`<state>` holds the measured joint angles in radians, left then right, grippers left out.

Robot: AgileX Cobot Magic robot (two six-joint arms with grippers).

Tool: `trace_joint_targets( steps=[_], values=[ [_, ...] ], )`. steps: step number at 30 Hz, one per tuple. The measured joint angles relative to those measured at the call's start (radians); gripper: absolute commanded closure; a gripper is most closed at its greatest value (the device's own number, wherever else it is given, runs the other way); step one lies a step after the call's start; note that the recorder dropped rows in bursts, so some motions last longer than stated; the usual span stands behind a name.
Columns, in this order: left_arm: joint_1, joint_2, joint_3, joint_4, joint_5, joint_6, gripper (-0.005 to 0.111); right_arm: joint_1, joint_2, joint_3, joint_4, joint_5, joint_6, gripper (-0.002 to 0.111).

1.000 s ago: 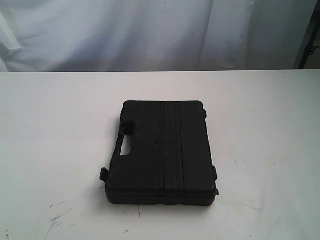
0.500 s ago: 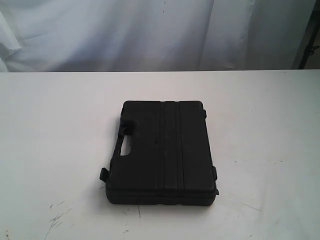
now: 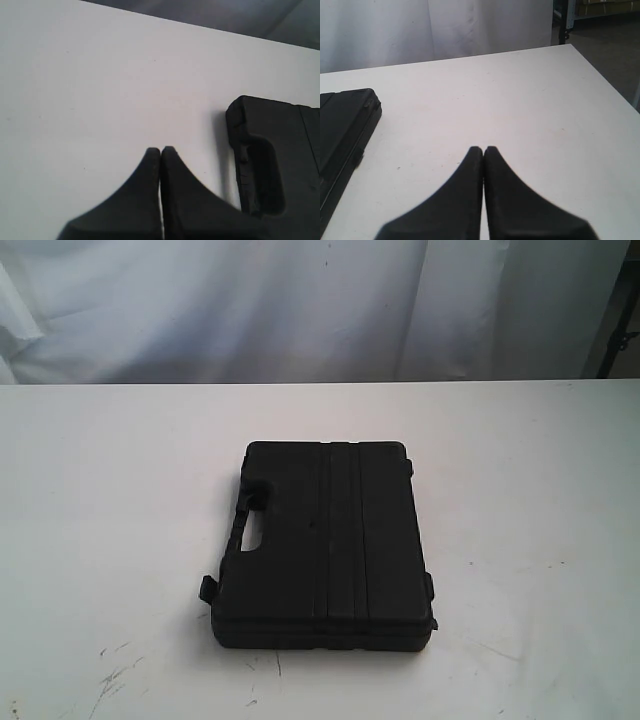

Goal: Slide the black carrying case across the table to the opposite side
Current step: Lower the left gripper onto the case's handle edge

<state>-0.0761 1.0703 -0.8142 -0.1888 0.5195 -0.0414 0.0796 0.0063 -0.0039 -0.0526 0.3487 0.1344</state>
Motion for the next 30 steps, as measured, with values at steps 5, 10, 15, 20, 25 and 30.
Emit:
trace_joint_targets(
  steps=[5, 10, 15, 20, 25, 30],
  values=[
    [-0.075, 0.109, -0.147, -0.003, 0.095, 0.015, 0.107, 0.000, 0.000, 0.000, 0.000, 0.000, 0.000, 0.108],
    [-0.158, 0.248, -0.292, -0.007, 0.221, 0.015, 0.107, 0.000, 0.000, 0.000, 0.000, 0.000, 0.000, 0.108],
    [-0.213, 0.392, -0.387, -0.007, 0.300, 0.000, 0.107, 0.000, 0.000, 0.000, 0.000, 0.000, 0.000, 0.108],
    [-0.259, 0.525, -0.446, -0.007, 0.322, -0.027, 0.106, 0.000, 0.000, 0.000, 0.000, 0.000, 0.000, 0.108],
    [-0.279, 0.640, -0.500, -0.008, 0.348, -0.054, 0.092, 0.000, 0.000, 0.000, 0.000, 0.000, 0.000, 0.108],
    [-0.279, 0.737, -0.564, -0.007, 0.380, -0.076, 0.076, 0.000, 0.000, 0.000, 0.000, 0.000, 0.000, 0.108]
  ],
)
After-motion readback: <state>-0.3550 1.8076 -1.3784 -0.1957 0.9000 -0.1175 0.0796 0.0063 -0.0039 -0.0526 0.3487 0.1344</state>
